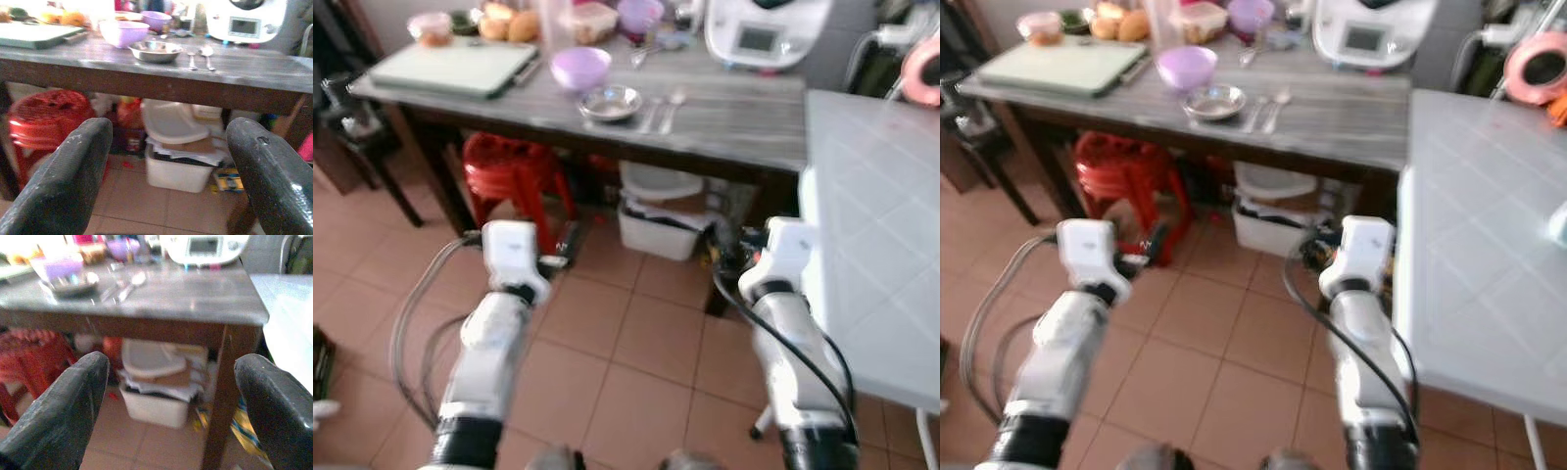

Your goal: Setting the table

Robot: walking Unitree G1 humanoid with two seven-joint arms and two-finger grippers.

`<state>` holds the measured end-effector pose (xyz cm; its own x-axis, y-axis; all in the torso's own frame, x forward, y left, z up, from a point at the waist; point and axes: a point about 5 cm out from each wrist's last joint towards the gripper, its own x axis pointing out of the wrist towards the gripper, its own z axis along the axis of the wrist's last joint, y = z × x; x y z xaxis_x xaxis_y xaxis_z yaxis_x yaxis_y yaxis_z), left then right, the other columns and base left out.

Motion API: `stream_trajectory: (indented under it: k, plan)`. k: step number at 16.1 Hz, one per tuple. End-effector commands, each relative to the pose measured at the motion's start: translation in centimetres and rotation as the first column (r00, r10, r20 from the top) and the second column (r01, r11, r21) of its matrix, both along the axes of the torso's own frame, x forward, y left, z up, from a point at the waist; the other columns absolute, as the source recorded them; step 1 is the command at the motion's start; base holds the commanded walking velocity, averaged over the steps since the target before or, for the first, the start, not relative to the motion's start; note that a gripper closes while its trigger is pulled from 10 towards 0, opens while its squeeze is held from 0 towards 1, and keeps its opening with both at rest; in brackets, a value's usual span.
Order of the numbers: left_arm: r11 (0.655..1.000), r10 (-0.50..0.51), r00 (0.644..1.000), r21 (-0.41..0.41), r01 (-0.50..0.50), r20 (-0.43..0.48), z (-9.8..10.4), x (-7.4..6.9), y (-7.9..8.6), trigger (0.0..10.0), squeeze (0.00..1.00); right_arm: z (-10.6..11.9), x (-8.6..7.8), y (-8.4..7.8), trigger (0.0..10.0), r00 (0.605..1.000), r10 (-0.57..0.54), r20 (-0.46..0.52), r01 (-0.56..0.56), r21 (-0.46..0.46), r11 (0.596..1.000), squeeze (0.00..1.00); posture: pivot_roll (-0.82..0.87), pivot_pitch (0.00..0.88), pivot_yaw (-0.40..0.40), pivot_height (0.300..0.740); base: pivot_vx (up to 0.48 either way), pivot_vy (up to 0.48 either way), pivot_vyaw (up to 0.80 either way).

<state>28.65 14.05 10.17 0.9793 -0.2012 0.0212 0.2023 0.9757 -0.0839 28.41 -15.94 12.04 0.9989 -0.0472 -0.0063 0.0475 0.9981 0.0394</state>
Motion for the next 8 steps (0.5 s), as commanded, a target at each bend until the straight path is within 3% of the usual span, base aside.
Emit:
stream_trajectory:
  k: [1, 2, 6, 8]
  plan:
    - [1.000, -0.021, 1.000, -0.007, 0.021, 0.011, 0.38, 0.09, -0.54, 10.0, 0.00, -0.15, -0.05, -0.94, 10.0, 0.999, -0.049, -0.011, 0.048, -0.034, 0.998, 0.74, -0.05, 0.000, 0.040, 0.740, 0.000, -0.337, 0.00]
    - [1.000, -0.021, 1.000, -0.006, 0.021, 0.013, 0.41, 0.10, -0.52, 10.0, 0.00, -0.13, -0.02, -0.91, 10.0, 0.999, -0.042, -0.012, 0.042, -0.043, 0.998, 0.00, -0.05, 0.000, 0.041, 0.740, 0.000, -0.345, 0.00]
    - [1.000, -0.024, 1.000, -0.007, 0.024, 0.011, 0.43, 0.04, -0.58, 10.0, 0.00, -0.11, -0.14, -0.81, 10.0, 0.999, -0.038, -0.008, 0.038, -0.025, 0.999, 0.00, -0.05, 0.000, 0.043, 0.740, 0.000, -0.344, 0.00]
    - [1.000, -0.023, 1.000, -0.006, 0.023, 0.012, 0.47, 0.06, -0.53, 10.0, 0.00, -0.16, -0.10, -0.80, 10.0, 0.999, -0.041, -0.009, 0.041, -0.020, 0.999, 0.00, -0.05, 0.000, 0.044, 0.740, 0.000, -0.337, -0.77]
